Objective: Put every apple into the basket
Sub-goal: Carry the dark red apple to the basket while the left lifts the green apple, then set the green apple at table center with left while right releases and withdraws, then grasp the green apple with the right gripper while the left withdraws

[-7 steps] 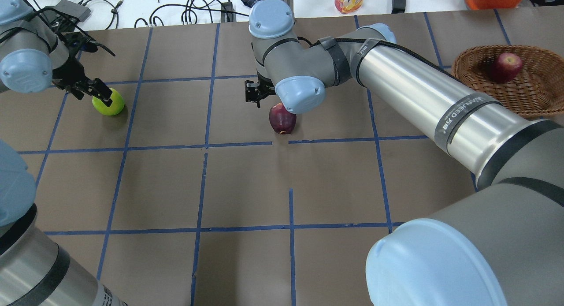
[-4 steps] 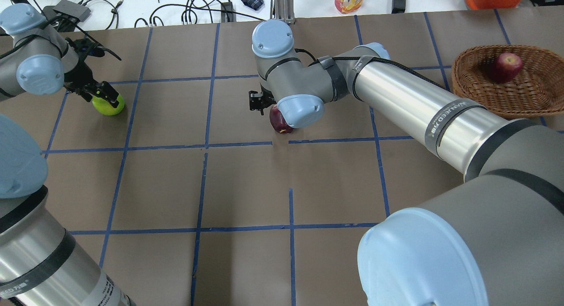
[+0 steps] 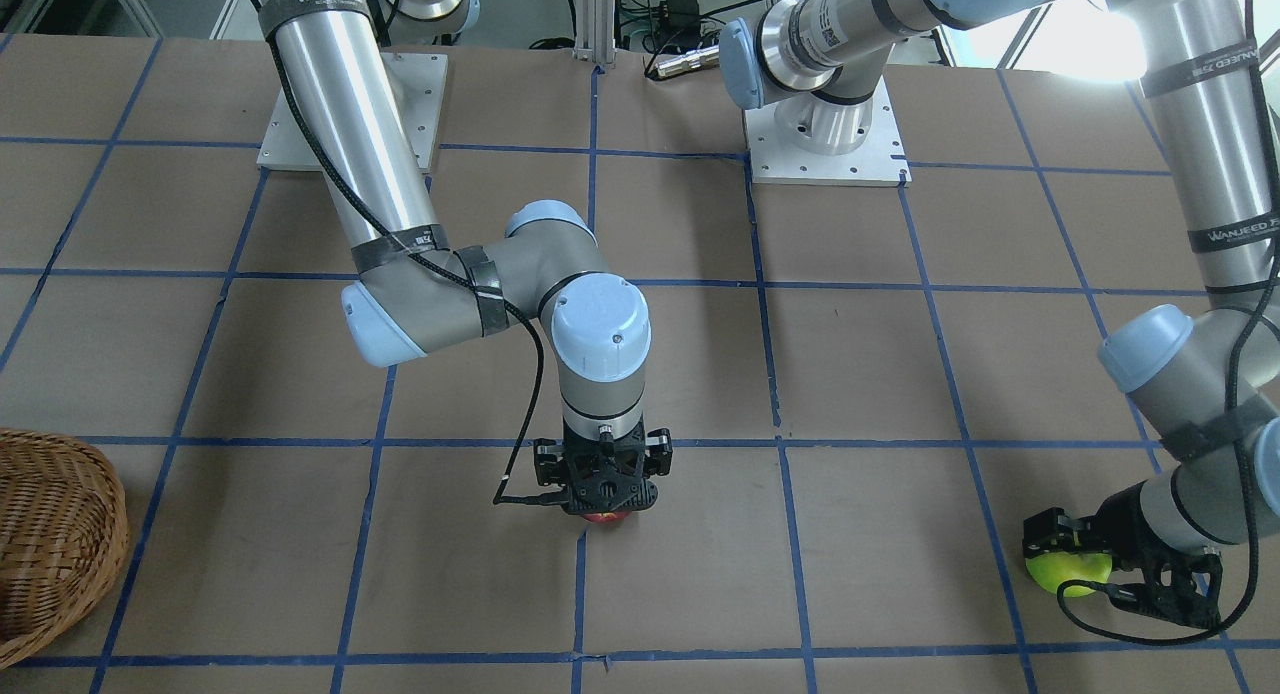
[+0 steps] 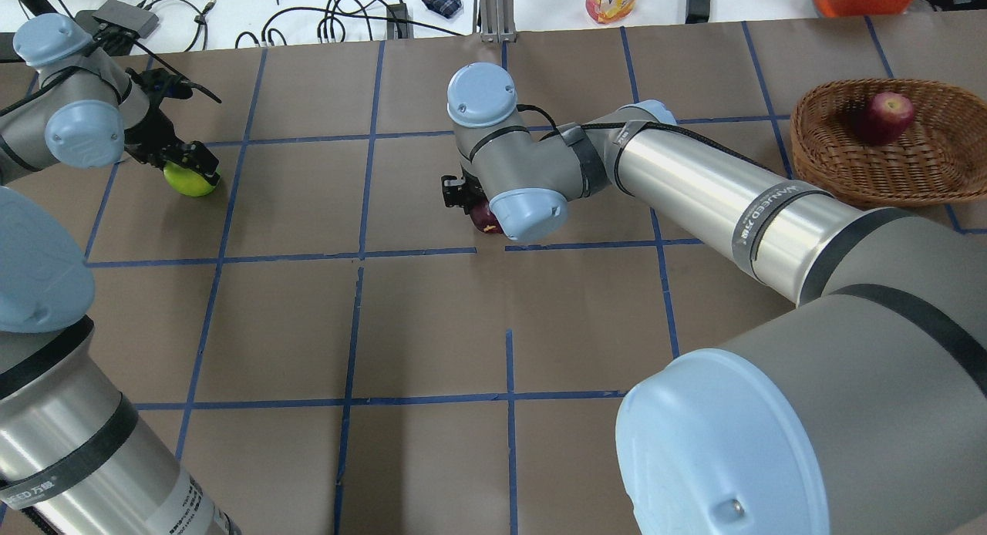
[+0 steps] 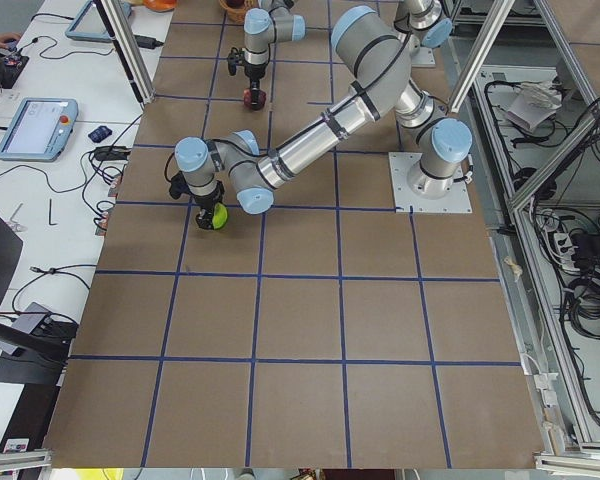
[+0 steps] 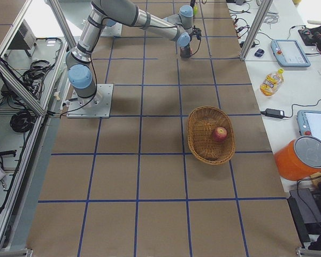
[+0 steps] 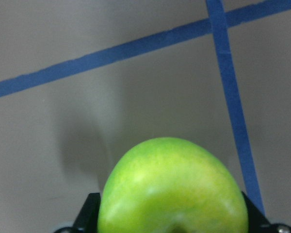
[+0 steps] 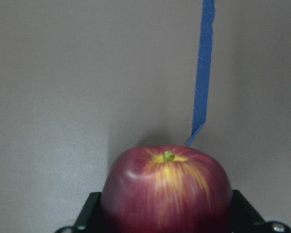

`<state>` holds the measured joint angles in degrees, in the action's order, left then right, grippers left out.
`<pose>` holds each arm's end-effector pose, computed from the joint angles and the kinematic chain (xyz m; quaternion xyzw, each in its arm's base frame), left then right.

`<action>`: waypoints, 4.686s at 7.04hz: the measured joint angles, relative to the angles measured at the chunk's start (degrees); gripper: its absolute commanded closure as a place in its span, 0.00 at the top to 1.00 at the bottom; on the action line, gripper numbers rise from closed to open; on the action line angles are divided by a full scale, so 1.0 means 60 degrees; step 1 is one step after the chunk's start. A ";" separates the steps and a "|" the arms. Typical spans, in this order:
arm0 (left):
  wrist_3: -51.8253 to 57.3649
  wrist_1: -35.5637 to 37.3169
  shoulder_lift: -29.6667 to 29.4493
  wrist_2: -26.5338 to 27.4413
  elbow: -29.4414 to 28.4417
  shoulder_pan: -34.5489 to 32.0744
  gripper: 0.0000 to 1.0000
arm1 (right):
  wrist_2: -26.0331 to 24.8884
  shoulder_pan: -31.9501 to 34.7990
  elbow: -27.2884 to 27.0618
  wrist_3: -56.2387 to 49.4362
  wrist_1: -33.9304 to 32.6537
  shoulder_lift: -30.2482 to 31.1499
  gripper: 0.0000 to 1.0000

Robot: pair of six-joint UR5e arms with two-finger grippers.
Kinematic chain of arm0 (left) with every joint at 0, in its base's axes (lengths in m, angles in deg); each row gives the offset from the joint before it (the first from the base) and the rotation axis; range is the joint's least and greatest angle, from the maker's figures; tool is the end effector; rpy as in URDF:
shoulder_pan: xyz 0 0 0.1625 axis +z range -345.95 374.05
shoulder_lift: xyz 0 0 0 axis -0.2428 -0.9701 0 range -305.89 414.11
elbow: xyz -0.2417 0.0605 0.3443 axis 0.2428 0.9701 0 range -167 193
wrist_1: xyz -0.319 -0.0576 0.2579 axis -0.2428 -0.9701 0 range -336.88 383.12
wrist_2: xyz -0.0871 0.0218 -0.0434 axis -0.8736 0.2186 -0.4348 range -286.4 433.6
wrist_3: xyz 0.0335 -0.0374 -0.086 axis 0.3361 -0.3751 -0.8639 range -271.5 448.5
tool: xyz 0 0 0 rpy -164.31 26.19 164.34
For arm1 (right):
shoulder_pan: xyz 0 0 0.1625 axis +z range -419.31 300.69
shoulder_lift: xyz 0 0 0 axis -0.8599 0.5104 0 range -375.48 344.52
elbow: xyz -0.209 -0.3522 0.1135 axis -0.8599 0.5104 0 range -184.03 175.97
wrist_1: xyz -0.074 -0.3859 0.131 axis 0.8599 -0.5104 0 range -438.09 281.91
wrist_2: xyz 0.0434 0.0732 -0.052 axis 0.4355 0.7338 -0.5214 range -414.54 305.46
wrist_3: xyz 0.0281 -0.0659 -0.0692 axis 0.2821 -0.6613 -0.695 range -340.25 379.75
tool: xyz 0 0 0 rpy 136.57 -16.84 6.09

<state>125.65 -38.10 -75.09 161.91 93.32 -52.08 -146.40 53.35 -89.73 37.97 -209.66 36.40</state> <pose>0.1620 -0.7028 0.1978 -0.1156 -0.9932 0.0020 0.0160 0.3898 -0.5961 0.1935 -0.0375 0.9969 -0.0690 0.0084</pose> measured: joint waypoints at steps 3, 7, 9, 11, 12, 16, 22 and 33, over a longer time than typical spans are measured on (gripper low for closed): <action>-0.1698 -0.1756 0.0881 -0.0176 -0.0091 -0.0940 0.12 | 0.0099 -0.0431 0.0179 -0.0071 0.0233 0.0309 0.00; -0.4710 -0.2193 0.1700 -0.0273 0.0490 -0.2735 0.12 | 0.0410 -0.3444 0.0110 -0.2897 0.2434 0.1688 0.00; -0.6106 -0.2079 0.1723 -0.0288 0.0527 -0.3278 0.12 | 0.0378 -0.5451 0.0123 -0.5977 0.2692 0.1864 0.00; -0.6970 -0.1980 0.1792 -0.0367 0.0652 -0.3785 0.12 | 0.0397 -0.6939 0.0167 -0.8940 0.1735 0.1604 0.65; -0.7329 -0.1955 0.1805 -0.0384 0.0679 -0.3949 0.12 | 0.0427 -0.7423 0.0151 -0.9761 0.1223 0.1338 1.00; -0.8487 -0.1820 0.1828 -0.1151 0.0688 -0.4565 0.12 | 0.0424 -0.7829 0.0092 -1.0233 0.1780 0.1189 1.00; -0.9969 0.0656 0.0876 -0.1233 0.0930 -0.6732 1.00 | 0.0197 -0.5929 0.0036 -0.7941 0.4088 0.2544 1.00; -0.5580 -0.1792 0.3302 -0.0791 0.0479 -0.3219 1.00 | 0.0446 -0.0917 -0.1291 0.0106 0.0383 0.1830 1.00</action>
<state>92.17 -48.85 -55.28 157.17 96.19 -71.40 -143.72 47.85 -97.48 38.60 -207.36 47.38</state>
